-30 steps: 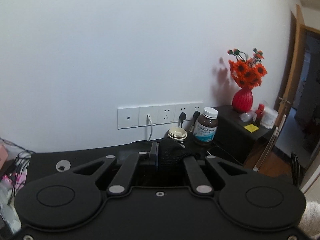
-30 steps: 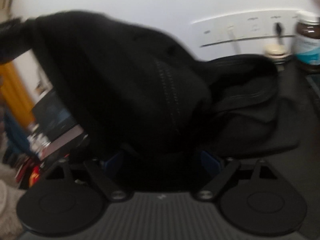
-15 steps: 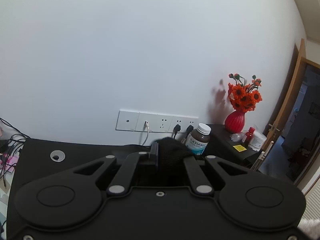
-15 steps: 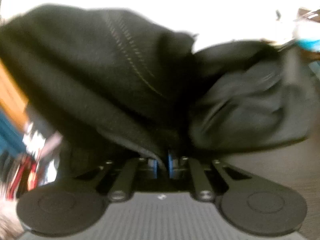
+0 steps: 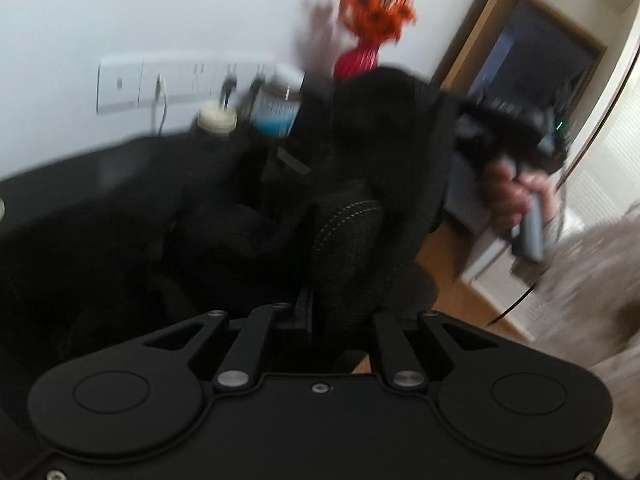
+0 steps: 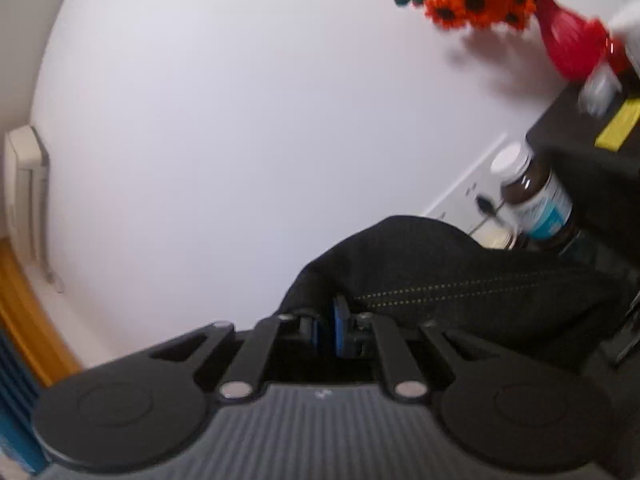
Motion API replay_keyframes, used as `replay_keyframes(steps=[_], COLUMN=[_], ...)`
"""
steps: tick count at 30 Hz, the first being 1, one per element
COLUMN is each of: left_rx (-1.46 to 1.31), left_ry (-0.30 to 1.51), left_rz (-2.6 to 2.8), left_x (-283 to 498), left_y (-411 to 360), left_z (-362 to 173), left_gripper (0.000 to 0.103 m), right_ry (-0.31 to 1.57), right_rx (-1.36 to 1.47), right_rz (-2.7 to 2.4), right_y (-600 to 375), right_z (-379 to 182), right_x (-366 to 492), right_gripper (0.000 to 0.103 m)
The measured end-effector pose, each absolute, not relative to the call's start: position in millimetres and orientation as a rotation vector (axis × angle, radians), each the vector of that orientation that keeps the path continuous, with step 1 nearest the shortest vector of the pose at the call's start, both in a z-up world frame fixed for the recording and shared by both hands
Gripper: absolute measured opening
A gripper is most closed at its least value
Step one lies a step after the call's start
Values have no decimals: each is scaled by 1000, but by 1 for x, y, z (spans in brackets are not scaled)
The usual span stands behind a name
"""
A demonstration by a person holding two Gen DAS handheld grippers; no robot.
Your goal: Fold clothes
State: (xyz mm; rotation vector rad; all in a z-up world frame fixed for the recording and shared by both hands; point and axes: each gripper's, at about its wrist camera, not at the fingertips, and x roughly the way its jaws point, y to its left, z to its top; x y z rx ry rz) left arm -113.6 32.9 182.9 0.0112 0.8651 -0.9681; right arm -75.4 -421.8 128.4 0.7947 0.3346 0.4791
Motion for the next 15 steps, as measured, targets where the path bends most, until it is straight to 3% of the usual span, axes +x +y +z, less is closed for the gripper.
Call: replay_keyframes(steps=[5, 12, 15], left_rx=[68, 201, 145], left_ry=[952, 932, 913], left_rz=[-1028, -1032, -988], left_x=[-111, -114, -109], left_y=[17, 14, 37], left_z=[159, 164, 171], left_gripper=[9, 11, 27], right_ry=[505, 1015, 1129], right_rx=[804, 727, 694], right_rz=[637, 853, 800], right_y=[-375, -266, -254], right_z=[89, -3, -33], right_x=[-53, -10, -2], right_gripper=[8, 9, 8])
